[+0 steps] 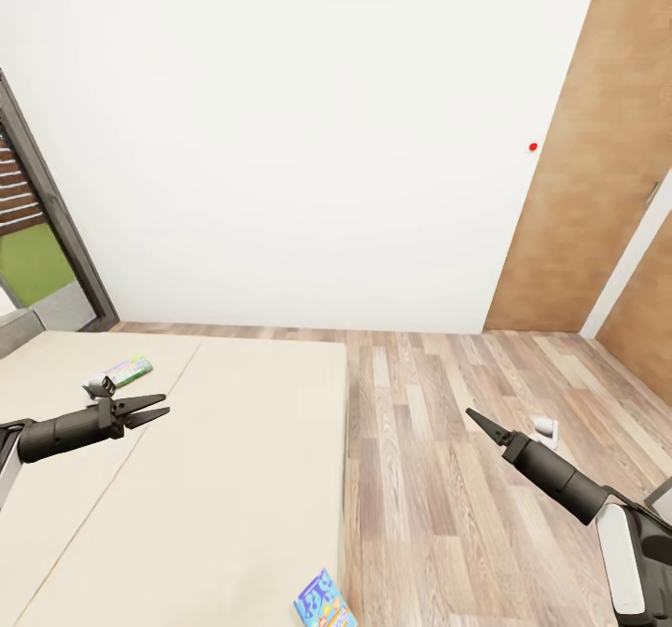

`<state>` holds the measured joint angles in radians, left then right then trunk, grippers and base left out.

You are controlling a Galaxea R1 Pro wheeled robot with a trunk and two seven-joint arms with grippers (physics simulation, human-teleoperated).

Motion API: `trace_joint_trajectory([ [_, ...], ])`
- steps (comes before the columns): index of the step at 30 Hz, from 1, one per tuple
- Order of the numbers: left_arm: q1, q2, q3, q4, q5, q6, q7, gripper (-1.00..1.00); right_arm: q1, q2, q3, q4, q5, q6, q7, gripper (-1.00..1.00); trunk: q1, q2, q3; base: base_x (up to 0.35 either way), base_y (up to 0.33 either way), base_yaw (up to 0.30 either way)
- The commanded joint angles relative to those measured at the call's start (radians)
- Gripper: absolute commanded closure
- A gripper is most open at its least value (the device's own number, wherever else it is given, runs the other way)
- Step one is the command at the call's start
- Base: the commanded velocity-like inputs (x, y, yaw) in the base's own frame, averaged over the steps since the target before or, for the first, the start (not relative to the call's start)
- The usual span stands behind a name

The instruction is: Put all the toys in the child's room - the three board games (two on the bed and one on the table), the two jigsaw puzzles on the table, and the tennis ball on the table - inside the toy box on the table in the child's room.

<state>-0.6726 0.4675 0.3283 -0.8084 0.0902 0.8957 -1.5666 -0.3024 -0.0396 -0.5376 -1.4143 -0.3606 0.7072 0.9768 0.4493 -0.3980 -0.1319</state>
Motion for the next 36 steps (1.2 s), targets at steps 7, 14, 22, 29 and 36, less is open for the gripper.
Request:
trace_joint_trajectory([
  [7,-0.001,0.000,0.001,0.000,0.000,0.010,-0.004,-1.00,-0.001,0.004,-0.001,0.001,-0.002,0.006,0.001,-1.00,0.001,-0.002,0.009,0.000,0.000,0.000],
  [14,-0.001,0.000,0.001,0.000,0.001,0.008,-0.004,-1.00,-0.001,0.006,0.001,0.001,-0.001,0.006,0.001,-1.00,0.001,-0.002,0.021,0.000,0.000,0.000],
  [22,-0.001,0.000,0.001,0.000,0.001,0.008,-0.004,-1.00,-0.001,0.007,0.001,0.002,-0.001,0.006,0.000,-1.00,0.001,-0.002,0.034,0.000,0.000,0.000],
  [29,-0.001,0.000,0.002,0.000,0.001,0.008,-0.004,-1.00,-0.001,0.007,0.001,0.002,-0.001,0.006,0.000,-1.00,0.001,-0.002,0.046,0.000,0.000,0.000],
  [36,-0.001,0.000,0.003,0.000,0.000,0.008,-0.004,-1.00,0.000,0.006,0.000,0.002,-0.003,0.006,0.000,-1.00,0.001,-0.002,0.057,0.000,0.000,0.000],
])
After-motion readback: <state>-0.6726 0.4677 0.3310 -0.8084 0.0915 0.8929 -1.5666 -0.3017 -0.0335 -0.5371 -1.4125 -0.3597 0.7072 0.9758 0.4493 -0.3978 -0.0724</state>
